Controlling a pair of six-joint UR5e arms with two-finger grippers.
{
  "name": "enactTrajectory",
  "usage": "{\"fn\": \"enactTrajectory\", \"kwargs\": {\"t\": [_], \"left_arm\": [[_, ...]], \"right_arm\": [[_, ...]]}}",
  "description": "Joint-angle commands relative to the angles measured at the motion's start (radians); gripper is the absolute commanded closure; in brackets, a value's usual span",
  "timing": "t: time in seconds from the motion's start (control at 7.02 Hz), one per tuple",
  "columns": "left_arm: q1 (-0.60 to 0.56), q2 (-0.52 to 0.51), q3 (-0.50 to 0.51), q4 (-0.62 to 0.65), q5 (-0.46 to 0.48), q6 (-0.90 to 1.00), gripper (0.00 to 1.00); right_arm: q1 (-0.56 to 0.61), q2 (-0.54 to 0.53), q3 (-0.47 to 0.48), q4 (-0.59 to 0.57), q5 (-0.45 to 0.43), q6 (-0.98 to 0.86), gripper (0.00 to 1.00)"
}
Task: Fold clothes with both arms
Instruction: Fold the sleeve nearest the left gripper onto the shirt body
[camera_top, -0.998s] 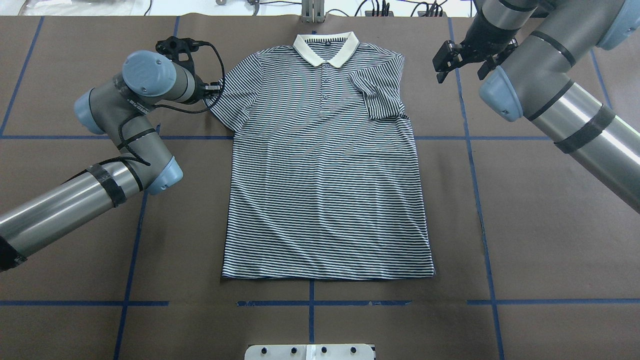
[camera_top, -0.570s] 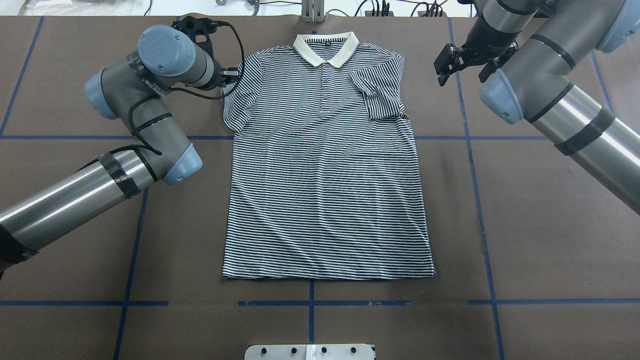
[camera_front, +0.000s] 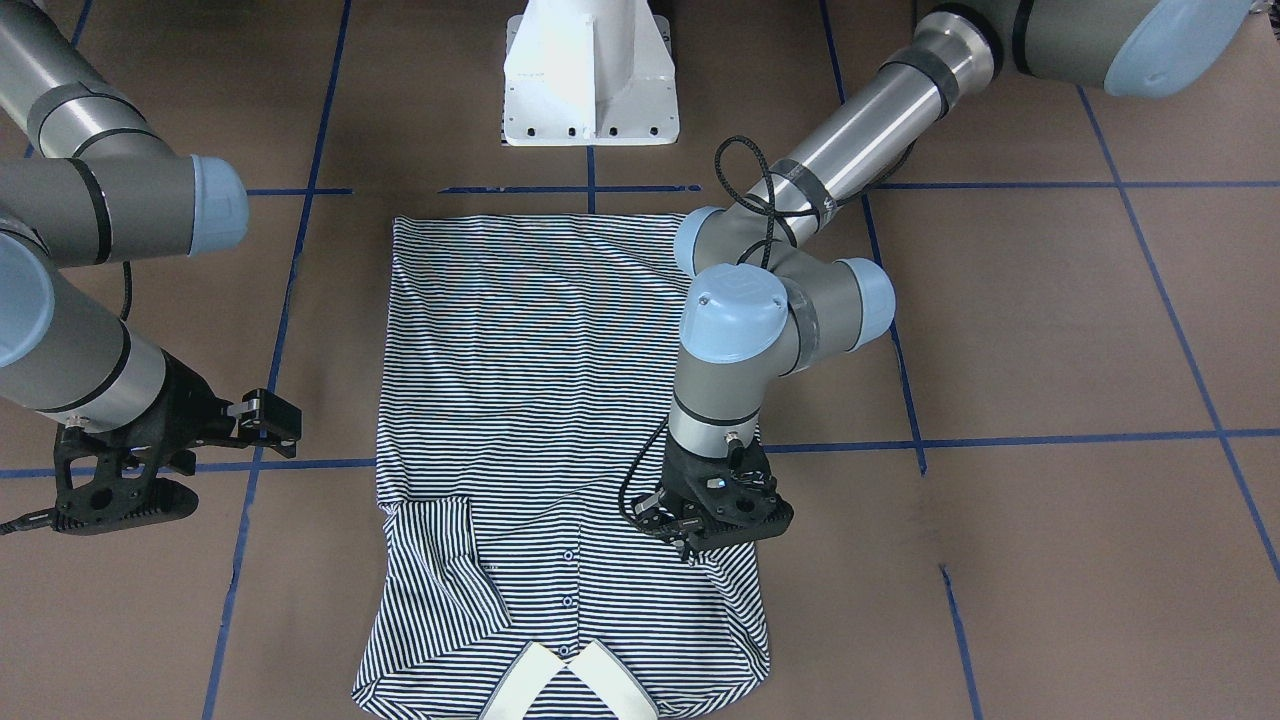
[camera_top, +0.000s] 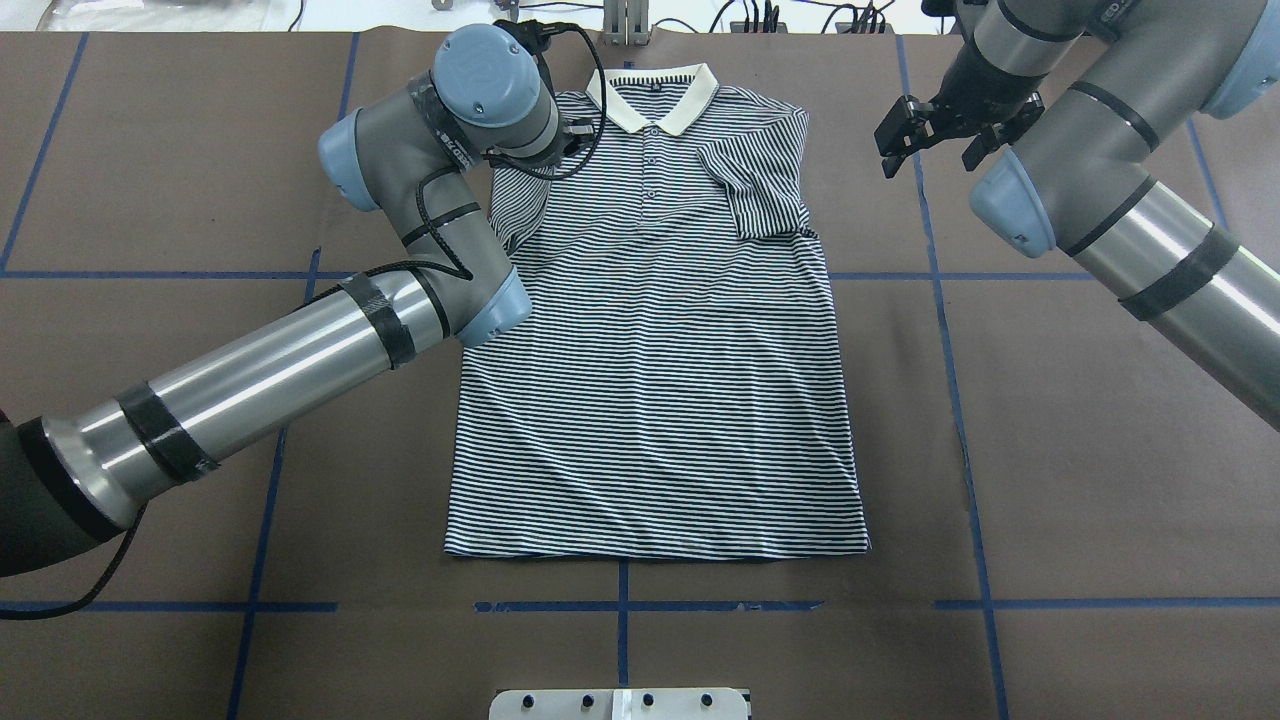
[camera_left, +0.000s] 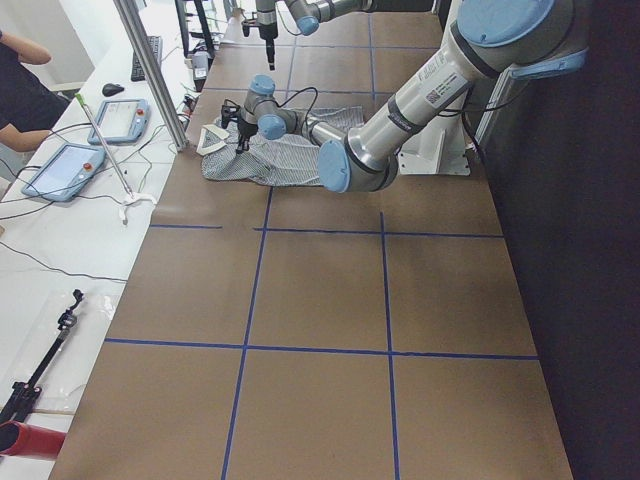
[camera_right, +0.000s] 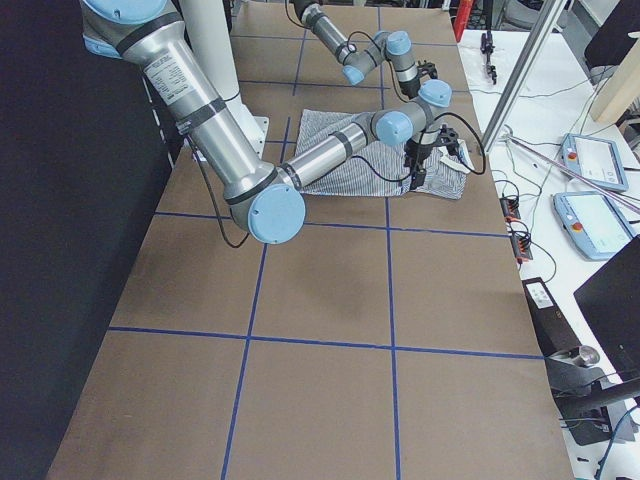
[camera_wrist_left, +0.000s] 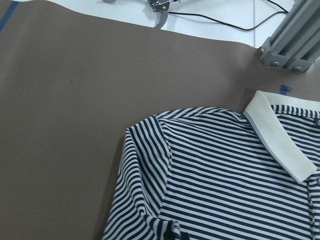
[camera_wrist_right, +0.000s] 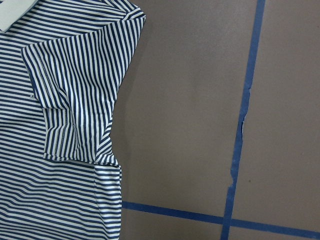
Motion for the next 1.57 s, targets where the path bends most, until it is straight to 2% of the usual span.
{"fn": "enactTrajectory", "kwargs": {"t": [0.0,0.29,0.57,0.71,0.86,1.0,1.14,1.28,1.43], "left_arm": [[0.026,-0.026,0.042,-0.052,0.002,-0.013,1.00],[0.026,-0.057,0.113,-0.102,0.040,-0.013,1.00],[0.026,-0.059,0.134,-0.154,0.040,-0.014,1.00],[0.026,-0.059,0.136,-0.159,0.040,-0.014,0.83],[0.026,-0.059,0.135,-0.180,0.039,-0.004,0.07],[0.027,-0.072,0.130,-0.199,0.033,0.000,0.00],[0.026,-0.068,0.086,-0.197,0.026,0.031,0.00],[0.026,-0.035,0.034,-0.188,0.008,0.059,0.00],[0.024,0.060,-0.091,-0.173,-0.050,0.059,0.00]], "right_arm": [[0.000,-0.005,0.000,0.005,0.000,0.000,0.00],[-0.002,-0.005,0.000,0.005,0.000,0.000,0.00],[-0.002,-0.005,-0.003,0.005,0.000,-0.001,0.00],[-0.002,-0.005,-0.003,0.005,0.000,-0.001,0.00],[-0.002,-0.005,-0.003,0.005,0.000,-0.001,0.00],[-0.002,-0.005,-0.003,0.005,0.000,-0.001,0.00],[-0.002,-0.007,0.003,0.005,0.000,0.003,0.00],[-0.015,-0.031,0.035,0.019,0.001,0.087,0.00],[-0.038,-0.092,0.085,0.103,0.000,0.168,0.00]]}}
